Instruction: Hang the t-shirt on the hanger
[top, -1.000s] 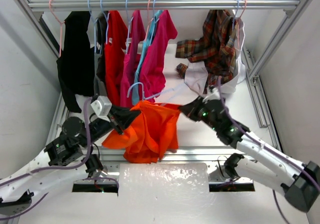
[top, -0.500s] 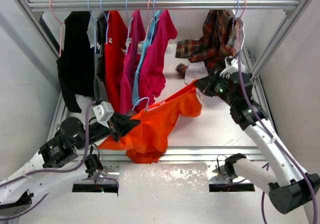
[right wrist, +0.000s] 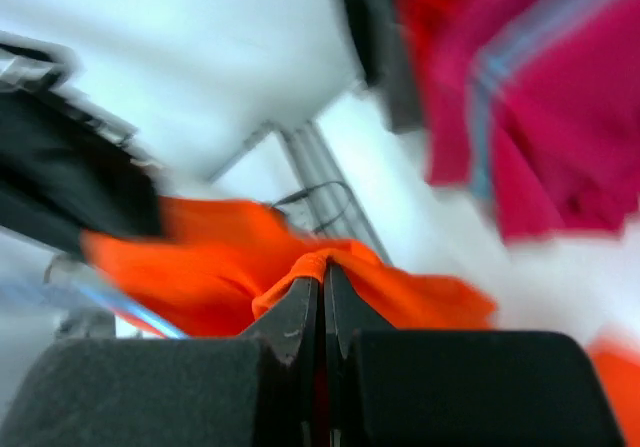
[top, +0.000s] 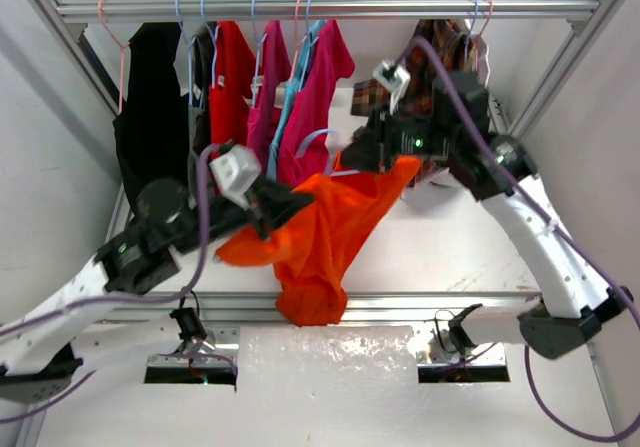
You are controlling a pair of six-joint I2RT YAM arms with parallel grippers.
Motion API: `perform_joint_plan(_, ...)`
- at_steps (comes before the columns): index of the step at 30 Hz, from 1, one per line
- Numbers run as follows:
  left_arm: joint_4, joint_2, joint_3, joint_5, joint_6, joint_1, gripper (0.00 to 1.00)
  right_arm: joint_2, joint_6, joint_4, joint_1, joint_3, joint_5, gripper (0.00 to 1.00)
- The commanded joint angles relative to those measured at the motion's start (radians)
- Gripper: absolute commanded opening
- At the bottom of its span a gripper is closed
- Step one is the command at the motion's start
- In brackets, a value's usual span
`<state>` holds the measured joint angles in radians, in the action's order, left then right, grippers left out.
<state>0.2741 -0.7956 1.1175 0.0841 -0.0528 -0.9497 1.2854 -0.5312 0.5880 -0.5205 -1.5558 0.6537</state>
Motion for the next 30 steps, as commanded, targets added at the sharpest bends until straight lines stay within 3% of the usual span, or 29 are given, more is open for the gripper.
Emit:
perform_joint_plan(1, -0.176, -0.157, 0.159, 0.138, 0.048, 0.002, 0.00, 0.041, 0.109, 0.172, -0.036, -0.289, 0.196, 0.00)
perform_joint_plan(3, -0.194, -0.185, 0.171, 0.187, 0.076, 0.012, 0.00, 0.040, 0.190, 0.260, -0.036, -0.305, 0.027, 0.00)
perform_joint_plan(6, -0.225, -0.198, 0.092, 0.246, 0.057, 0.035, 0.00, -0.053, 0.209, 0.230, -0.035, -0.102, -0.156, 0.00)
perform_joint_plan(10, -0.428, -0.105, -0.091, 0.246, -0.033, 0.040, 0.00, -0.230, 0.212, 0.080, -0.033, 0.165, -0.126, 0.10)
perform_joint_plan(13, -0.502, -0.060, -0.169, 0.284, -0.059, 0.042, 0.00, -0.293, 0.226, 0.050, -0.033, 0.264, -0.094, 0.14)
perform_joint_plan(16, -0.550, -0.034, -0.231, 0.290, -0.070, 0.042, 0.00, -0.354, 0.246, 0.041, -0.033, 0.354, -0.112, 0.25)
perform_joint_plan(18, -0.599, -0.031, -0.263, 0.293, -0.081, 0.042, 0.00, -0.382, 0.243, 0.013, -0.033, 0.390, -0.131, 0.30)
perform_joint_plan(21, -0.648, -0.040, -0.312, 0.296, -0.100, 0.046, 0.00, -0.422, 0.250, 0.012, -0.033, 0.404, -0.210, 0.52)
perform_joint_plan(24, -0.697, -0.047, -0.358, 0.302, -0.113, 0.049, 0.00, -0.459, 0.298, 0.012, -0.033, 0.392, -0.253, 0.60)
perform_joint_plan(30, -0.772, -0.047, -0.435, 0.377, -0.130, 0.051, 0.00, -0.508, 0.343, -0.072, -0.033, 0.422, -0.181, 0.73)
